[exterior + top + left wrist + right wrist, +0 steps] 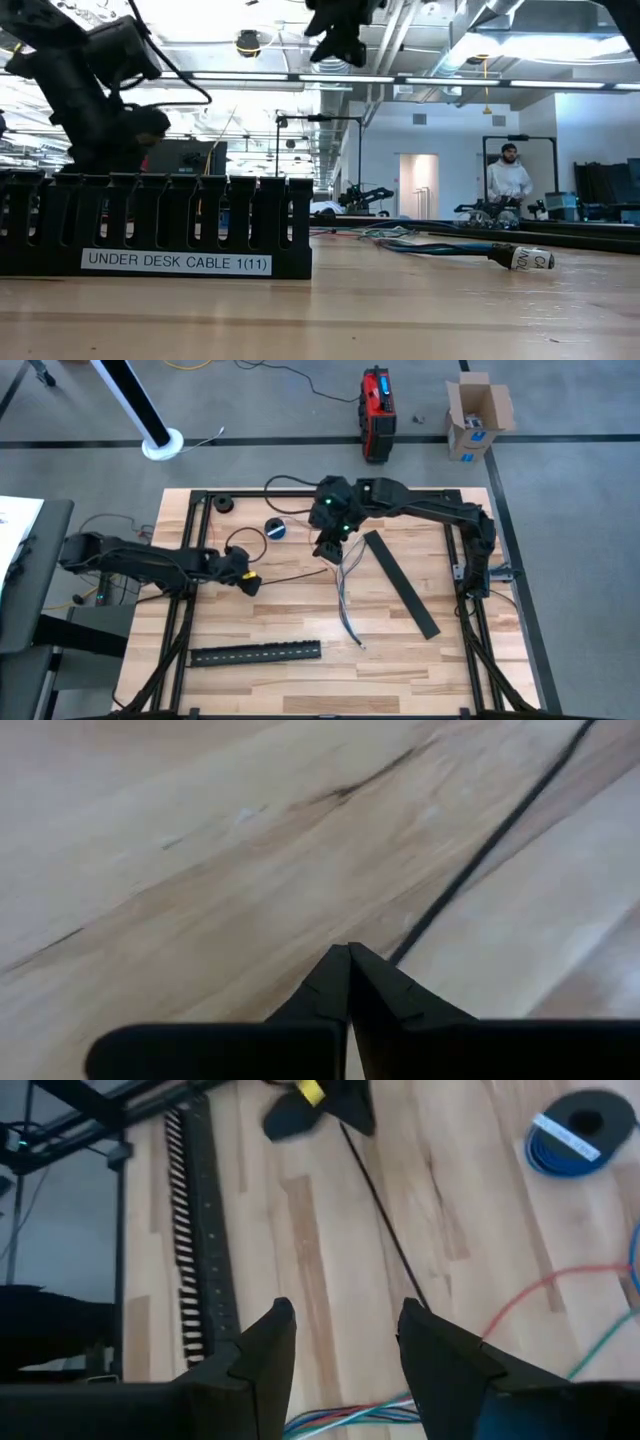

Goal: Ziptie cables
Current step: Wrap the cable wires with the black zip tie

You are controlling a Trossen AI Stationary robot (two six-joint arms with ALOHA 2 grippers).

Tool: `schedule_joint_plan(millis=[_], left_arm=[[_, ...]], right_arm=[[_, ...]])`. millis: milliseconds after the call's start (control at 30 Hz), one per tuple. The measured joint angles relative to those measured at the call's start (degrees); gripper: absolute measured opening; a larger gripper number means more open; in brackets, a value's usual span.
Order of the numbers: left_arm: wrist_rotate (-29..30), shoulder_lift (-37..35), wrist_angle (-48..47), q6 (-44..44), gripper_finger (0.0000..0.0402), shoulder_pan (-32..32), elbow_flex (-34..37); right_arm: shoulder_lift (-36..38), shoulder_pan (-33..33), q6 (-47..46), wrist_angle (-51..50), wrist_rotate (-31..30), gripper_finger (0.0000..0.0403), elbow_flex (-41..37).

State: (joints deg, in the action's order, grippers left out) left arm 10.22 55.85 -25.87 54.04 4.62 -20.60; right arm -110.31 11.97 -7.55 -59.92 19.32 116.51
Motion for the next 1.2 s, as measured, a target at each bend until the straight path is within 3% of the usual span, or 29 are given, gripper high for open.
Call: schedule_joint_plan(millis=[333, 467, 633, 700, 800, 967, 1100, 1200], left_arm=[[-1.7, 13.7, 1.0, 5.9, 0.0000, -8.4, -4.8], [-5.9, 16.4, 2.9, 10.4, 0.0000, -12.6, -9.1], [-7.1, 19.6, 8.6, 11.2, 0.0000, -17.0, -15.0], [-7.1, 21.2, 9.9, 11.6, 0.0000, -17.8, -17.2], [-6.8, 23.2, 13.0, 11.6, 0.0000, -17.6, -20.7], [-9.2, 23.2, 6.3, -2.4, 0.0000, -14.6, -28.7], [-8.1, 22.3, -12.2, -22.0, 0.0000, -10.9, -35.2], [-5.4, 22.4, -25.5, -32.4, 0.0000, -9.0, -36.3]], right_arm=[[3.3, -1.2, 0.2, -0.1, -0.2, 0.0166, 0.0], [3.5, -1.6, 0.8, -1.4, -0.1, 0.0166, 0.0], [3.5, -2.4, 3.2, -3.3, -0.2, 0.0166, 0.0], [3.5, -2.7, 4.2, -3.8, -2.2, 0.0166, 0.0], [3.5, -3.3, 4.2, -7.4, -10.6, 0.0166, 0.0], [3.5, -4.9, 1.2, -19.6, -22.7, 0.0166, 0.0], [3.5, -7.5, -1.5, -30.5, -28.2, 0.0166, 0.0], [3.6, -10.8, -4.0, -28.7, -28.6, 0.0166, 0.0]])
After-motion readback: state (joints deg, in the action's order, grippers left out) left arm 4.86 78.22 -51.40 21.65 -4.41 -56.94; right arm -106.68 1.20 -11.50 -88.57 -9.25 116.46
